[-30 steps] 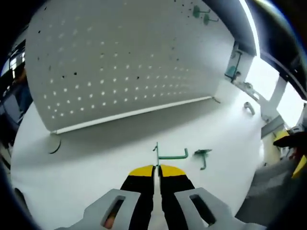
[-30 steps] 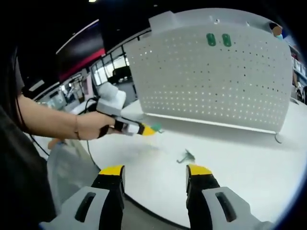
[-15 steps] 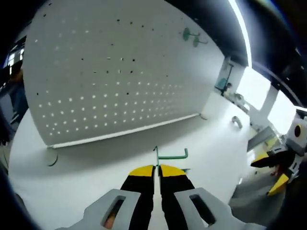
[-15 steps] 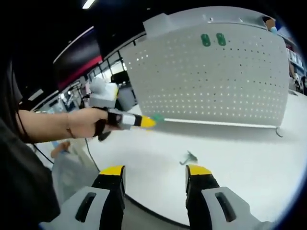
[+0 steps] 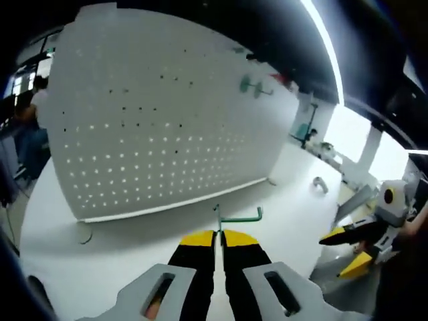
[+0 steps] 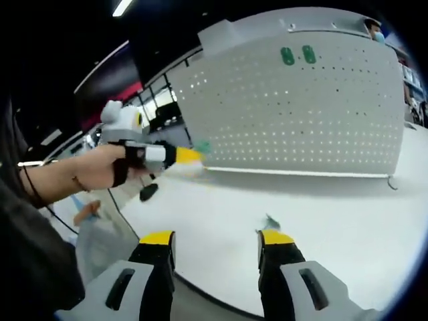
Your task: Insert the hook assembly into the mounting plate slot until the hook locks in place.
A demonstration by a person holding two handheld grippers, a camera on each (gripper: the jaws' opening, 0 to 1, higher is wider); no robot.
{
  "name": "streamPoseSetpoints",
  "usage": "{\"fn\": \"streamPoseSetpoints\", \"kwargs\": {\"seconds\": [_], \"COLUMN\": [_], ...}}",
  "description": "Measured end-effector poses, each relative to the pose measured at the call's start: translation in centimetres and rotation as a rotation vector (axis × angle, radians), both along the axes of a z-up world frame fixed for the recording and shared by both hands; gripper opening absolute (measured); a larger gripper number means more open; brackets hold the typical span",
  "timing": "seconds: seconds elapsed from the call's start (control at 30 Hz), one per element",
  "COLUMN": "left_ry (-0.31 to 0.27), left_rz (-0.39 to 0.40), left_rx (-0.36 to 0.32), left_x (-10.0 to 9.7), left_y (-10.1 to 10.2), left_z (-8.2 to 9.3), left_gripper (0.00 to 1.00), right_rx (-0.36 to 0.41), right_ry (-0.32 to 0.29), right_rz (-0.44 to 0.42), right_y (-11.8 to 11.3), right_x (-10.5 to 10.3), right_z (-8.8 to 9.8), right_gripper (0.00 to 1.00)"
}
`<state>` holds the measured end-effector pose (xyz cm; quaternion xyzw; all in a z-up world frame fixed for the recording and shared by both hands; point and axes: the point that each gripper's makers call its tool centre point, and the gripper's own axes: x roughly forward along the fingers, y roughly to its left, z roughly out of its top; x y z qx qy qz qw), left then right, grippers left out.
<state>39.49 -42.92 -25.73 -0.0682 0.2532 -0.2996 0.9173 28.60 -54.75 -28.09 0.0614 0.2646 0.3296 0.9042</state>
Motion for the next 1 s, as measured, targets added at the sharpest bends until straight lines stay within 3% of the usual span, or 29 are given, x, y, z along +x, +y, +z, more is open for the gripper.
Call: {"fn": "streamPoseSetpoints", "kwargs": {"seconds": [0.2,0.27,0.47,0.8,1.0], "left_ry": [-0.048,-0.055,-0.056,-0.059,-0.076], "left_rz": [-0.004,-0.004,-0.013,-0.039,-0.068], "left_rx": [-0.034,-0.051,-0.066,-0.093,-0.100], "left_x": [-1.0,-1.3,-2.2,-3.6,-4.3], "left_y": [-0.5,-0.7,-1.6,-3.4,-4.2], "left_z": [2.5,2.9,3.1,3.2,3.6], "left_gripper": [0.03,0.03,0.03,0.03,0.03], "right_rx": [0.039,0.086,0.191,0.293,0.427], "right_ry": [0.006,0.011,-0.021,-0.037,0.036], "right_rz": [-0.011,-0.028,-0.075,-0.075,-0.055], "right_y": [0.4,0.7,1.0,3.1,4.7], "right_x": [0.7,1.2,3.1,5.2,5.8], "right_z": [0.6,1.3,3.9,6.9,8.1], "right_gripper": [0.48,0.48,0.44,0.41,0.31]}}
